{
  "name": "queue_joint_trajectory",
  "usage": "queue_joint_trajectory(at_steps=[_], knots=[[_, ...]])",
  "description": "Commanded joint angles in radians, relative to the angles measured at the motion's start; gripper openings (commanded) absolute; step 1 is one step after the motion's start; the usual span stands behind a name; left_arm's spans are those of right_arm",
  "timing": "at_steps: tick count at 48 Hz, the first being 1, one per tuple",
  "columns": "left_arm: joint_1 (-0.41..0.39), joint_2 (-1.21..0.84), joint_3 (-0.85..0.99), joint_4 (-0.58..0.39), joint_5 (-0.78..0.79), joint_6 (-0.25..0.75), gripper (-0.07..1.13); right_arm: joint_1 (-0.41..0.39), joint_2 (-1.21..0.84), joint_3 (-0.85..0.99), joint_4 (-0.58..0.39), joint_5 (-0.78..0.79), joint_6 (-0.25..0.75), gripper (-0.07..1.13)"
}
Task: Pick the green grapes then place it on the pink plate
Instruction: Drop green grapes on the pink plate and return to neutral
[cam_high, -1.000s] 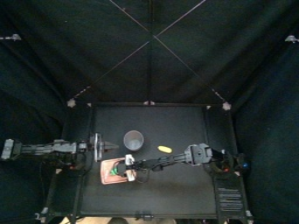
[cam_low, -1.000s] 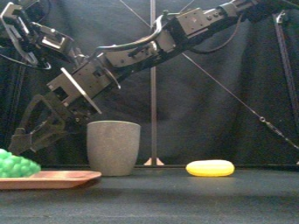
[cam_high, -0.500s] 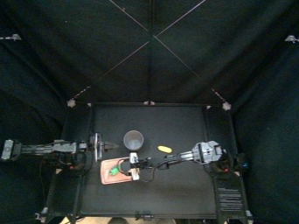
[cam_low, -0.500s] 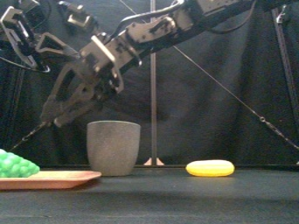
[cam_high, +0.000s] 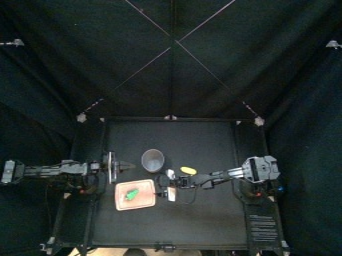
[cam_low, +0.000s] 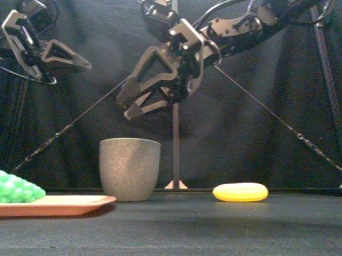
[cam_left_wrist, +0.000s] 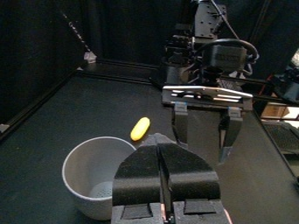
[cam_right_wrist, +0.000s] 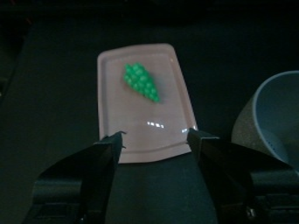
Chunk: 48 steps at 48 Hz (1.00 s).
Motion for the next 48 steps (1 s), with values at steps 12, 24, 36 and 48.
queue_joint_trajectory(at_steps=[12, 24, 36, 48], knots=[[0.008, 0.003, -0.017, -0.003, -0.006, -0.002, 0.41, -0.006, -0.210, 0.155, 0.012, -0.107, 0.000, 0.99], [0.008, 0.003, -0.017, -0.003, -0.011, -0.002, 0.45, -0.005, -0.360, 0.311, 0.023, -0.249, 0.000, 0.99], [0.008, 0.003, -0.018, -0.003, -0.011, -0.002, 0.56, -0.009, -0.460, 0.462, 0.046, -0.488, -0.002, 0.99], [0.008, 0.003, -0.014, -0.003, -0.012, -0.002, 0.67, -0.018, -0.462, 0.483, 0.048, -0.529, -0.002, 0.99]])
